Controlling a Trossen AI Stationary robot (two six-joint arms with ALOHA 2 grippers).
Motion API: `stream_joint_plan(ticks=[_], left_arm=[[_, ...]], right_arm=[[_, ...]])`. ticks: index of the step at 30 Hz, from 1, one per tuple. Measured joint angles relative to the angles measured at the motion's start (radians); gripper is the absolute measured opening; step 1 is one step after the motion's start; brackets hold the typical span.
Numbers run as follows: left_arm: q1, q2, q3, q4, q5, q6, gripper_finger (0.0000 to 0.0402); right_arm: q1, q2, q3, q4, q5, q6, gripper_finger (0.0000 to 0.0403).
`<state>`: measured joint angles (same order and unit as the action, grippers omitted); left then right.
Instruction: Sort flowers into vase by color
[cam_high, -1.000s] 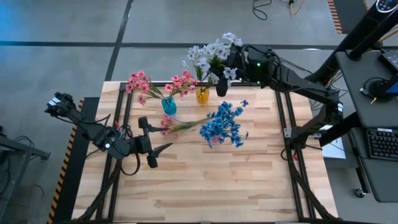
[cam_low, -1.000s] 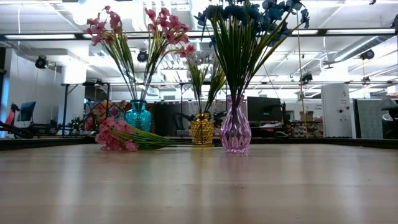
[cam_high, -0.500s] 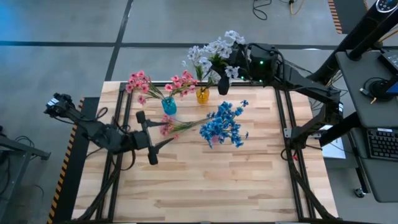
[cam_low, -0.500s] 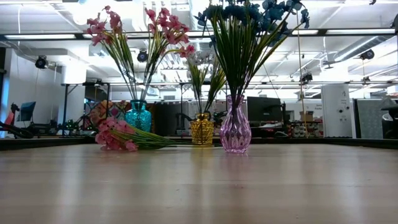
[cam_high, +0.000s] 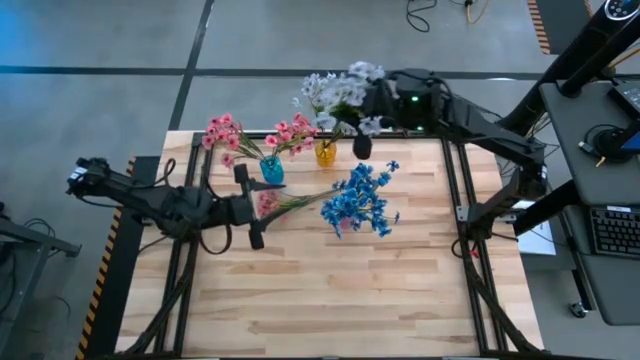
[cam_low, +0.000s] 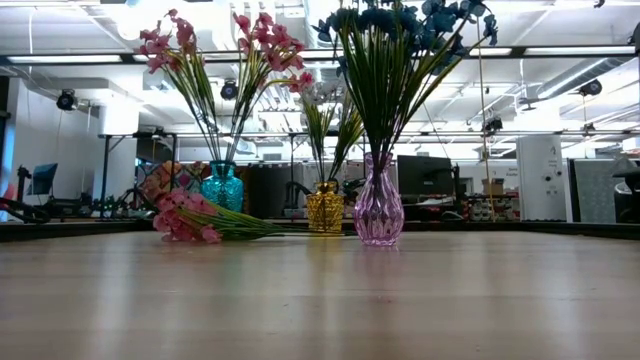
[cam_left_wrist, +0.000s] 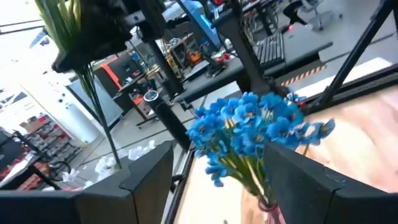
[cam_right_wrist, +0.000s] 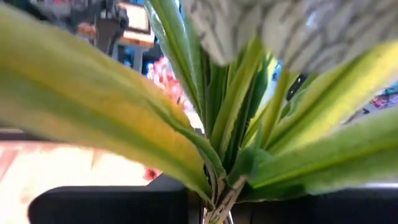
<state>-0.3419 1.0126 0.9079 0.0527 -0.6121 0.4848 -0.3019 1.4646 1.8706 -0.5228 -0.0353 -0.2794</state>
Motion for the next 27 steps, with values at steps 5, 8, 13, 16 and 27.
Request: stream_joint_plan(ticks=[5,8,13,16,27], left_arm=[[0.017,-0.047,-0.003,-0.047,-0.002,0.029,0.023],[0.021,-0.09,-0.015,-0.075,-0.002,0.033,0.023],[0.022,-0.179,-0.071,-0.076,0.001,0.033,0.023],[0.023,-0.224,-0.104,-0.059,0.001,0.032,0.023],[0.024,-0.345,-0.17,-0.036,0.001,0.038,0.023]], right_arm=[[-0.03,0.069,0.002,0.013,-0.001,-0.055,0.0034],[-0.062,0.107,0.002,0.017,-0.046,-0.085,0.0034],[-0.139,0.149,0.002,0.033,-0.22,-0.081,0.0034],[-0.18,0.167,0.002,0.037,-0.283,-0.093,0.0034],[-0.208,0.232,-0.005,0.04,-0.367,-0.161,0.0034]])
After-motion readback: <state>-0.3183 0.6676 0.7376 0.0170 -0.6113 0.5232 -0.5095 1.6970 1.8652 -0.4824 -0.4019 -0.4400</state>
